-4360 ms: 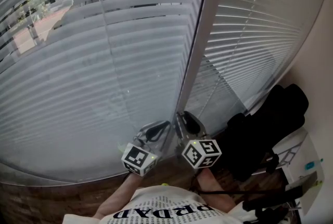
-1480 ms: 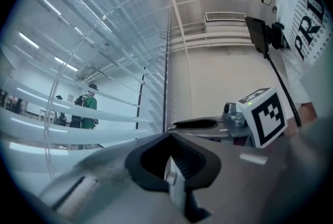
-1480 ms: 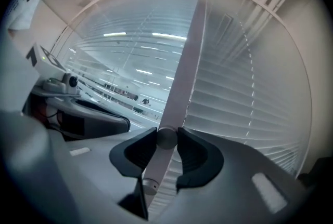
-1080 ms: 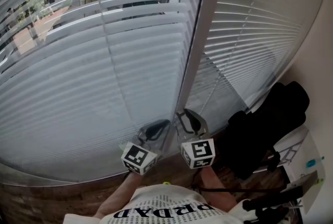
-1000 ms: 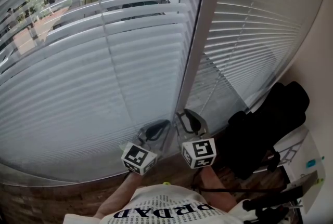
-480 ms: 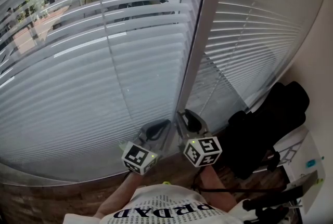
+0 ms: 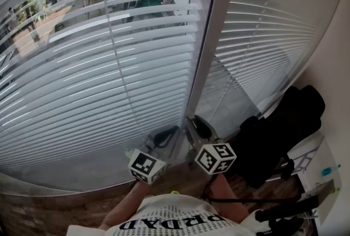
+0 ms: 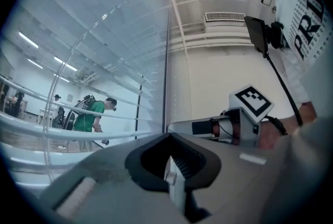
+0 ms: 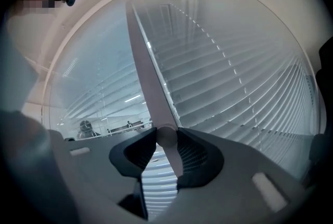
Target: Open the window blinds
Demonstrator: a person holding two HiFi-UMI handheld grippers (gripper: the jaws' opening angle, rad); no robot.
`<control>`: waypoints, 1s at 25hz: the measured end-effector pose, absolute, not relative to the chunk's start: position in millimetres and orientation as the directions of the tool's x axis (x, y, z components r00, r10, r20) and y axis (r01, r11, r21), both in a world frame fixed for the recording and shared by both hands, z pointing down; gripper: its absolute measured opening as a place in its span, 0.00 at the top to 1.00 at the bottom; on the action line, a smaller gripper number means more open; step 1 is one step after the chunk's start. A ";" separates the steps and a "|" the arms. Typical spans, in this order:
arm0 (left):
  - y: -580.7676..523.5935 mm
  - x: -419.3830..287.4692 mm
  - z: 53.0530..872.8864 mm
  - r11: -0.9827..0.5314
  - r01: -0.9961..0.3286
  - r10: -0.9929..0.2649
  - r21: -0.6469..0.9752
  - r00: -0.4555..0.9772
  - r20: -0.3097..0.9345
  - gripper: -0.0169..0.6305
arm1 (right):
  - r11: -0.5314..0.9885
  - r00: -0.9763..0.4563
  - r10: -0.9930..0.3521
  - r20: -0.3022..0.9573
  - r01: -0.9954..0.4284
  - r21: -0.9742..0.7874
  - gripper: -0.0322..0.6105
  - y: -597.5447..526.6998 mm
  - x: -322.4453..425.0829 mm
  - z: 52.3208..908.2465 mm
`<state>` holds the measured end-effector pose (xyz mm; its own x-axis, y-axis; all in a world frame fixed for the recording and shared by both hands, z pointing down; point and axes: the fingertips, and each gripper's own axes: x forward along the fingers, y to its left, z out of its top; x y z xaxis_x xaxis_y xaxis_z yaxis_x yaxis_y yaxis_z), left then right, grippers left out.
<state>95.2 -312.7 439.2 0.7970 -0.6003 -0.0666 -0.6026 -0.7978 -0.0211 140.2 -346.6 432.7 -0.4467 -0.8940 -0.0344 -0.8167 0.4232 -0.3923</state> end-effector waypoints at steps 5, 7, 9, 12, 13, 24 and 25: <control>-313.2 94.6 439.0 -0.798 -0.602 -0.600 -0.017 0.797 -0.064 0.99 | 0.423 -0.448 -0.893 -0.042 -0.804 -0.417 0.74 -347.5 139.6 432.0; -312.9 94.6 439.6 -0.798 -0.602 -0.600 -0.015 0.797 -0.063 0.99 | 0.425 -0.448 -0.893 -0.045 -0.807 -0.410 0.74 -347.2 139.4 432.4; -312.9 95.0 439.7 -0.799 -0.601 -0.599 -0.011 0.798 -0.063 0.99 | 0.433 -0.452 -0.891 -0.052 -0.807 -0.400 0.74 -347.0 139.9 432.7; -312.7 95.1 439.2 -0.799 -0.601 -0.599 -0.011 0.798 -0.064 0.99 | 0.446 -0.460 -0.887 -0.040 -0.834 -0.326 0.74 -345.7 140.8 431.7; -312.7 94.6 438.8 -0.799 -0.602 -0.600 -0.012 0.798 -0.065 0.99 | 0.450 -0.460 -0.887 -0.028 -0.853 -0.265 0.74 -344.9 140.6 430.5; -313.0 93.5 444.8 -0.795 -0.607 -0.605 -0.014 0.794 -0.067 0.99 | 0.411 -0.413 -0.908 0.067 -0.850 0.330 0.74 -342.1 127.3 430.4; -313.3 93.6 443.6 -0.795 -0.606 -0.604 -0.015 0.794 -0.066 0.99 | 0.407 -0.410 -0.910 0.066 -0.849 0.335 0.74 -342.7 127.0 429.3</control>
<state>93.6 -313.3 443.6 0.7941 -0.6042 -0.0659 -0.6063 -0.7951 -0.0148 127.0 -342.7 429.3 -0.4101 -0.9097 0.0657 -0.8495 0.4072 0.3354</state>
